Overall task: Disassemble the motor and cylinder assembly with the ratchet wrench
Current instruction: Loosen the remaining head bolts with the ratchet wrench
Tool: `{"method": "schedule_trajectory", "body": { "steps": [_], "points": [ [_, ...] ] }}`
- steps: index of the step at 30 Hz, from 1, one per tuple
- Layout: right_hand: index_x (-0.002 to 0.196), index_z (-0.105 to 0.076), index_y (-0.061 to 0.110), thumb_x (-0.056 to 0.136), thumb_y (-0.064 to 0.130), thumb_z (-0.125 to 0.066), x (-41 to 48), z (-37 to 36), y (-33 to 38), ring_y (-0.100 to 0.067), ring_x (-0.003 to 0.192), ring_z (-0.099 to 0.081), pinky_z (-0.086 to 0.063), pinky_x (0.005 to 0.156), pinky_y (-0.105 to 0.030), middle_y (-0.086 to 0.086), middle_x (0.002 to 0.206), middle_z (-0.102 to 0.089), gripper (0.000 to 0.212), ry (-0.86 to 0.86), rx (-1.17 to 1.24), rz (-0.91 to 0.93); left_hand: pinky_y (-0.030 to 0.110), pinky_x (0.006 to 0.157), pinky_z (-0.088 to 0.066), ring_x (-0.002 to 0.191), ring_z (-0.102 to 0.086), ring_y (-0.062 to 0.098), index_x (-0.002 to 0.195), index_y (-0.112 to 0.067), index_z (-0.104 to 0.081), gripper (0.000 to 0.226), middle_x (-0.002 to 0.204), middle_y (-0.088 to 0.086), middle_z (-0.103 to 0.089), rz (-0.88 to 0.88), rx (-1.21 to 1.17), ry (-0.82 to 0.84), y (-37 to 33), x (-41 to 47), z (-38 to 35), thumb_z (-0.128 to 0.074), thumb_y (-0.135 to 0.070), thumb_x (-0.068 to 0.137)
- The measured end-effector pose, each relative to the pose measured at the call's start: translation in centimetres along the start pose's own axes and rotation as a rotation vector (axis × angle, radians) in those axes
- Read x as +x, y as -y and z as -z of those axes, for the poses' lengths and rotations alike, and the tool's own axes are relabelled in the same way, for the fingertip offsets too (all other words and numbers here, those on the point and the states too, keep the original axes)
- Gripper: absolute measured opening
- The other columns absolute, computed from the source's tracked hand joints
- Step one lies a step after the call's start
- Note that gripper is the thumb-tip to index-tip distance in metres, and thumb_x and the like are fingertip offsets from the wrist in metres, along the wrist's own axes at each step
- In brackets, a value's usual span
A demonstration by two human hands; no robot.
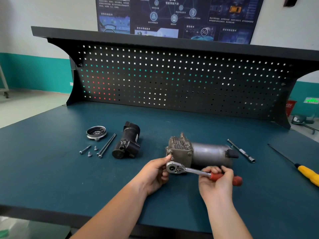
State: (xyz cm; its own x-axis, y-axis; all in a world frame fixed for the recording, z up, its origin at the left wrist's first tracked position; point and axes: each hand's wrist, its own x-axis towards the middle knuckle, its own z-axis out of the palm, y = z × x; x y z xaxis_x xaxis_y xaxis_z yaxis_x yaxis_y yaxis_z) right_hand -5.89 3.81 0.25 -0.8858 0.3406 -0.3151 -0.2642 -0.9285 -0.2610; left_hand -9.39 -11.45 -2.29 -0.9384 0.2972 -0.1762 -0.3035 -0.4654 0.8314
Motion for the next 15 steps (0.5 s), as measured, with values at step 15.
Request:
{"method": "schedule_trajectory", "body": {
  "steps": [15],
  "points": [
    [0.070,-0.040,0.020,0.091,0.012,-0.048,-1.5,-3.4,0.0,-0.005,0.041,-0.040,-0.038,0.044,-0.015,0.011,0.048,-0.041,0.024,0.126,-0.205,0.246,0.016,0.036,-0.030,0.035,-0.035,0.005,0.061,-0.016,-0.062,0.015,0.054,-0.002,-0.050,0.063,-0.005,0.024,0.0,-0.2,0.2,-0.069,-0.029,0.065]
  ]
}}
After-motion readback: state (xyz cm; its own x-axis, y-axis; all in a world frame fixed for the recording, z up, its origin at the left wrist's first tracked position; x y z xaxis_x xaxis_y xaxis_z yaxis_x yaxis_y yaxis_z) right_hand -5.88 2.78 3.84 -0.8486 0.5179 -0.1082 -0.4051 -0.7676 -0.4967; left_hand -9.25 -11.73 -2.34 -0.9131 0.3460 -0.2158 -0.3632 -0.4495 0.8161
